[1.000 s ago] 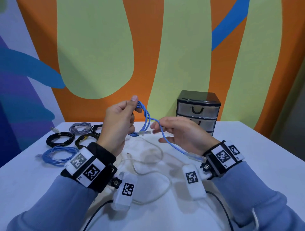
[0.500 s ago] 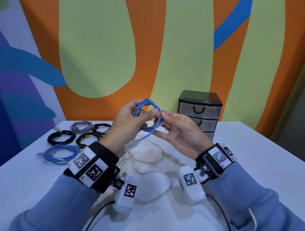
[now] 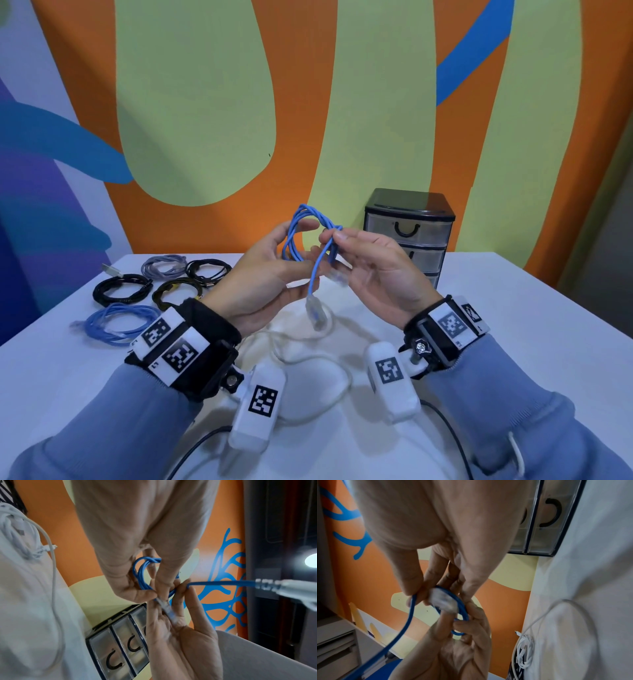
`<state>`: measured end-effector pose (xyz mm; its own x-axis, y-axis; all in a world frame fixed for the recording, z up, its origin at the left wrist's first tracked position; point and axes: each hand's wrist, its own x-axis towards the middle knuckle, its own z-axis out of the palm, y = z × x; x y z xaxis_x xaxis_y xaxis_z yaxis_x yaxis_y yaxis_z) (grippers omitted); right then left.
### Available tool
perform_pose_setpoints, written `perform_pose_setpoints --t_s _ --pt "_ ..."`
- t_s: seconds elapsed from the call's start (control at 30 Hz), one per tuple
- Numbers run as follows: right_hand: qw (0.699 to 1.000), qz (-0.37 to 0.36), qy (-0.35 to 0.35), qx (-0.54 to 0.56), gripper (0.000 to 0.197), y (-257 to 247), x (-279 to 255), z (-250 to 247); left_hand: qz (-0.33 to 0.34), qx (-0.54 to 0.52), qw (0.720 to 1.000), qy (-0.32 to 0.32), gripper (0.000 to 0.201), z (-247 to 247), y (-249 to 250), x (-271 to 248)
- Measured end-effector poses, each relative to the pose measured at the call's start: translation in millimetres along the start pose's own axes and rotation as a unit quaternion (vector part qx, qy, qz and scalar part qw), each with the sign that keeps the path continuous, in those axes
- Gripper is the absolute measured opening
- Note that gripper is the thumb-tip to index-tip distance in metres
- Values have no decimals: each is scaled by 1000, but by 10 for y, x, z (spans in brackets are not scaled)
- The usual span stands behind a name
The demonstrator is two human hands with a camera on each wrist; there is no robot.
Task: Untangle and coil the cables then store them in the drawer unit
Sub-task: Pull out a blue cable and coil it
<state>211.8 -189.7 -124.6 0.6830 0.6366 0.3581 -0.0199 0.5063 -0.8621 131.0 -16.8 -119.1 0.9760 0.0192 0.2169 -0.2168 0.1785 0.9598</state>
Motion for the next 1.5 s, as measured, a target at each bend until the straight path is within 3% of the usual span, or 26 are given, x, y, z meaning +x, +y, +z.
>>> perform_pose_setpoints --t_s 0.1,0.27,0.47,0.57,0.7,0.8,0.87,0.97,1.13,1.27,1.5 --pt "1000 4 4 15 19 -7 2 17 -5 19 1000 -2 69 12 -2 -3" --pt "991 3 36 130 12 -106 10 20 27 206 978 27 73 50 -44 -13" --pt "992 7 46 118 11 -118 13 30 4 324 946 -29 74 57 12 -66" --pt "996 -7 45 76 11 -130 2 3 13 310 951 -6 63 64 54 -71" --pt "991 -71 56 -94 8 -107 0 -32 12 230 971 67 47 59 39 -38" --pt "976 -115 96 -159 44 -65 17 -83 3 205 977 57 46 64 32 -36" --pt "959 -126 117 -227 54 -31 38 -116 3 218 975 34 51 94 39 -49" --pt "943 -130 154 -263 43 1 39 -94 0 240 970 28 48 131 31 -40" --pt "954 -112 137 -241 36 6 35 -9 -29 188 982 24 47 167 6 -64" --pt "939 -110 139 -294 30 32 29 11 -46 106 993 17 18 151 1 -39" --pt "953 -64 34 -294 3 -70 -49 36 9 242 966 88 17 9 -27 -11"
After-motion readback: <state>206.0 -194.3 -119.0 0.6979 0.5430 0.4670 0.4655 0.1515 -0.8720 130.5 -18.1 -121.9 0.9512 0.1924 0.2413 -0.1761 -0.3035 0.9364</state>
